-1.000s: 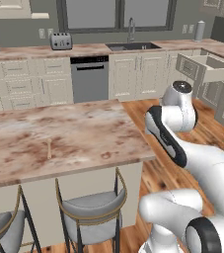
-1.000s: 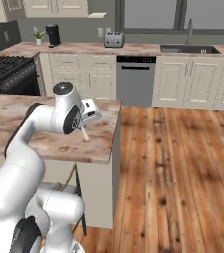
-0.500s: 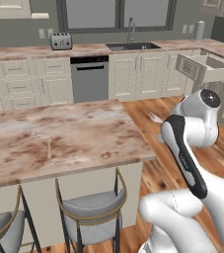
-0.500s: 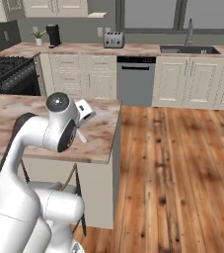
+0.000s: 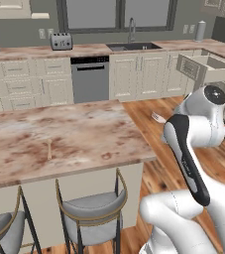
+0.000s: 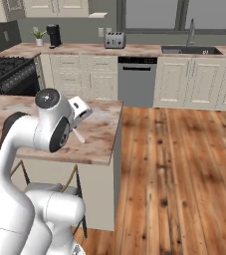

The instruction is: Pick up the metallic utensils from the counter and place them in the open drawer. Make sure not to pick up any wooden utensils.

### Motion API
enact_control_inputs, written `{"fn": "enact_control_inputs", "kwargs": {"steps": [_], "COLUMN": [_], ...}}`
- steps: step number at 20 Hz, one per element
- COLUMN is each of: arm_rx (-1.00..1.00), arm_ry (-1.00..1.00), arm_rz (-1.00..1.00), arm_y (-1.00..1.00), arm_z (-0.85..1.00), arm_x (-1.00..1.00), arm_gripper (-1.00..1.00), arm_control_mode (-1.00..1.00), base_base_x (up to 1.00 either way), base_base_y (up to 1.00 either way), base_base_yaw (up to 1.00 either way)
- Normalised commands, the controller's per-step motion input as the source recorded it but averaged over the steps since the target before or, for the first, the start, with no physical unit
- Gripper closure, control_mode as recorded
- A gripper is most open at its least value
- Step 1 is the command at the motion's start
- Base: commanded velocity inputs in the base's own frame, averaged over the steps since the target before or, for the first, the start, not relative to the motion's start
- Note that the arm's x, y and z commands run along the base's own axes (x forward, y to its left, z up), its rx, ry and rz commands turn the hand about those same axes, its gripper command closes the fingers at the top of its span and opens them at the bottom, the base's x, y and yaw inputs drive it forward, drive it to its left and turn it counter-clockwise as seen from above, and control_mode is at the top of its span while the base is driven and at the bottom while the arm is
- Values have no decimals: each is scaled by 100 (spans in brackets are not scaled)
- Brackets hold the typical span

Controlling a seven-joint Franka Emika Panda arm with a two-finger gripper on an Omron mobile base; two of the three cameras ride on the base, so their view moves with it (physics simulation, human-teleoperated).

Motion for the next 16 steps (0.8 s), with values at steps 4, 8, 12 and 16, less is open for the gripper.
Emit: {"fn": "enact_control_inputs", "kwargs": {"steps": [4,8,12,16], "arm_rx": [0,0,0,0], "arm_ry": [1,0,0,0], "arm_rz": [0,0,0,0], "arm_y": [0,0,0,0], "arm_z": [0,0,0,0], "arm_x": [0,0,0,0], "arm_gripper": [100,100,100,100], "arm_control_mode": [-100,-100,100,100], "base_base_x": [0,0,0,-38], "base_base_y": [0,0,0,-13], "base_base_yaw": [0,0,0,0]}}
